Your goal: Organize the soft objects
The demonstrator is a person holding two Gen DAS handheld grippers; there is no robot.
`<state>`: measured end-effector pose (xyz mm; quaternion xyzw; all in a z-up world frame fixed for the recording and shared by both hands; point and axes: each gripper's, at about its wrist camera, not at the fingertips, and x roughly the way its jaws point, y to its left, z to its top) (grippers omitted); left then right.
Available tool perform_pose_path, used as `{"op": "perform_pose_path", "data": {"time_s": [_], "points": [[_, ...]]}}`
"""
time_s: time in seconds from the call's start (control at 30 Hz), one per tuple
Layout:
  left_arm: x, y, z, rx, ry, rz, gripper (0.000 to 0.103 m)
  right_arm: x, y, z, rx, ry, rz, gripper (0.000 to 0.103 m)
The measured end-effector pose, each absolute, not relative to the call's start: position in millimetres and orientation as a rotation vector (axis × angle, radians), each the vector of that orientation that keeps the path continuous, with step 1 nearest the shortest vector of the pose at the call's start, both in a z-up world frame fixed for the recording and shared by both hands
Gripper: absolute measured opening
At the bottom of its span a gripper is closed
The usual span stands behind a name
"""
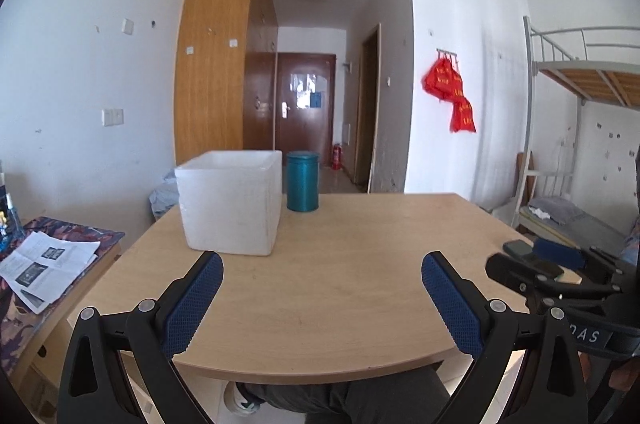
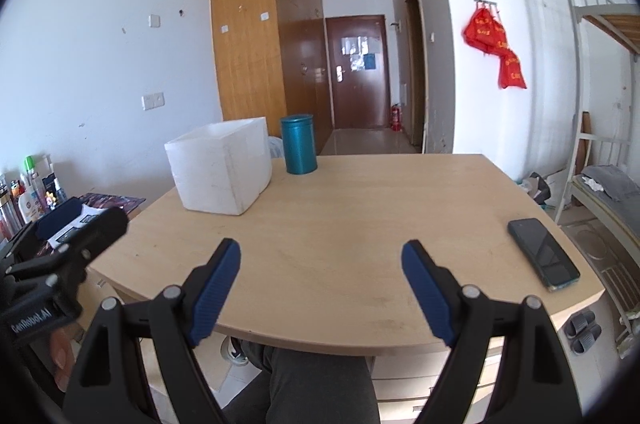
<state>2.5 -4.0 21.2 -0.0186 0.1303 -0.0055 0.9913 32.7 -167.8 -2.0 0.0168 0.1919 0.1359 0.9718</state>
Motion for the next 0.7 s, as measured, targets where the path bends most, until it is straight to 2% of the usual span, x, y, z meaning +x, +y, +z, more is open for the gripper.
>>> {"op": "perform_pose_path", "data": {"time_s": [0.2,0.3,0.5,0.7], "points": [[-8.4,-1.0,19.5,-0.062,0.193,0.005,0.103,13.2,-171.6,-3.4,0.043,0.285,0.233,0.086],[-12.5,-1.3,17.2,-0.05,0.156,0.028,0.103,4.2,-171.1,-4.9,0.028,0.222,0.184,0.097],[-25.1,-6.5,15.3,-0.008,0.1,0.044,0.103,-7.0,-175.0,-2.3,0.041,0.143,0.117,0.102],[-29.4,-9.2,14.7,0.002,0.069,0.044,0.103,-13.3,-171.9,-2.3,0.023,0.104,0.105,0.103]]}}
